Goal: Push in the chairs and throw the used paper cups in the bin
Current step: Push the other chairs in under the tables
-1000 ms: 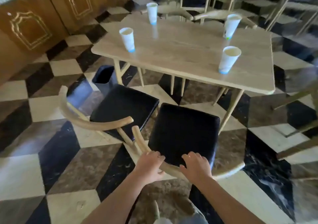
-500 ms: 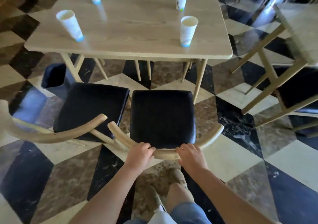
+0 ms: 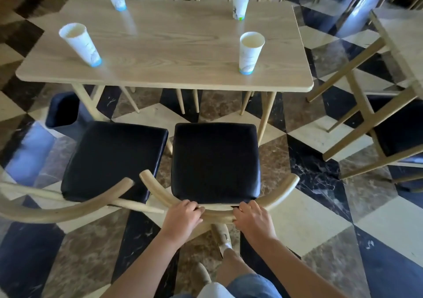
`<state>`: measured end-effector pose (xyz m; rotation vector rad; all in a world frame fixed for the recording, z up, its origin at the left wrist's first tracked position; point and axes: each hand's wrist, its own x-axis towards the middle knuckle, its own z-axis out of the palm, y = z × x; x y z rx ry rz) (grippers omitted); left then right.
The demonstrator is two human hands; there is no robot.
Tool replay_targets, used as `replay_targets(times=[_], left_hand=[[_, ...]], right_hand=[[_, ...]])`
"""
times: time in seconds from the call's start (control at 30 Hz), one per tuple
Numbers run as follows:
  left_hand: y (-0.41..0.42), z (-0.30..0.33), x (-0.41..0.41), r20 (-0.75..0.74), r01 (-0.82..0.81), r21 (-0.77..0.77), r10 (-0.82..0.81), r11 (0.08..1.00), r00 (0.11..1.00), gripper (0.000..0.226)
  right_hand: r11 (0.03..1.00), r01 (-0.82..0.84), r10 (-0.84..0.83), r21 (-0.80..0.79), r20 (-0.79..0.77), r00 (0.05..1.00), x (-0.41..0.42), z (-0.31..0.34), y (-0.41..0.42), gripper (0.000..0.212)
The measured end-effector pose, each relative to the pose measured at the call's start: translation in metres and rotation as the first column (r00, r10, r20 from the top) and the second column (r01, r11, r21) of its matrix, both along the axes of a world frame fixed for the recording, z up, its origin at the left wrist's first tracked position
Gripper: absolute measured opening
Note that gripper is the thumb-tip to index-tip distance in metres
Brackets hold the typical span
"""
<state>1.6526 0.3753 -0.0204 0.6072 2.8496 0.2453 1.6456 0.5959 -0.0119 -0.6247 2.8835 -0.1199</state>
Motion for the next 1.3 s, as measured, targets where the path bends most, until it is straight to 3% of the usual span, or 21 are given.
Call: replay_targets(times=[0.8, 0.9, 1.03, 1.17, 1.3], left_hand=[[0.035, 0.011, -0.236, -0.043, -0.066, 0.024, 0.067, 0.998, 0.997, 0.037], [0.041, 0.010, -0.255, -0.034, -0.095, 0.039, 0.097, 0.995, 0.995, 0.034], [0.039, 0.009, -0.268, -0.056, -0.057, 0.012, 0.057, 0.998, 0.997, 0.031], [0.036, 0.009, -0.265, -0.065, -0.039, 0.018, 0.040, 0.999, 0.997, 0.032], [0.039, 0.010, -0.263, -0.019, -0.076, 0.014, 0.076, 0.997, 0.997, 0.033]], right_hand=[[0.999, 0.033, -0.035, -0.041, -0.059, 0.998, -0.236, 0.002, 0.025, 0.035], [0.997, 0.067, -0.068, -0.034, -0.029, 0.997, -0.257, 0.005, 0.025, 0.036], [0.999, 0.025, -0.026, 0.045, 0.039, 0.999, -0.273, 0.005, 0.023, 0.021], [0.998, 0.034, -0.036, 0.046, 0.033, 0.999, -0.270, 0.000, 0.025, 0.039], [0.995, 0.064, -0.068, 0.074, 0.055, 0.996, -0.267, 0.002, 0.020, 0.030]])
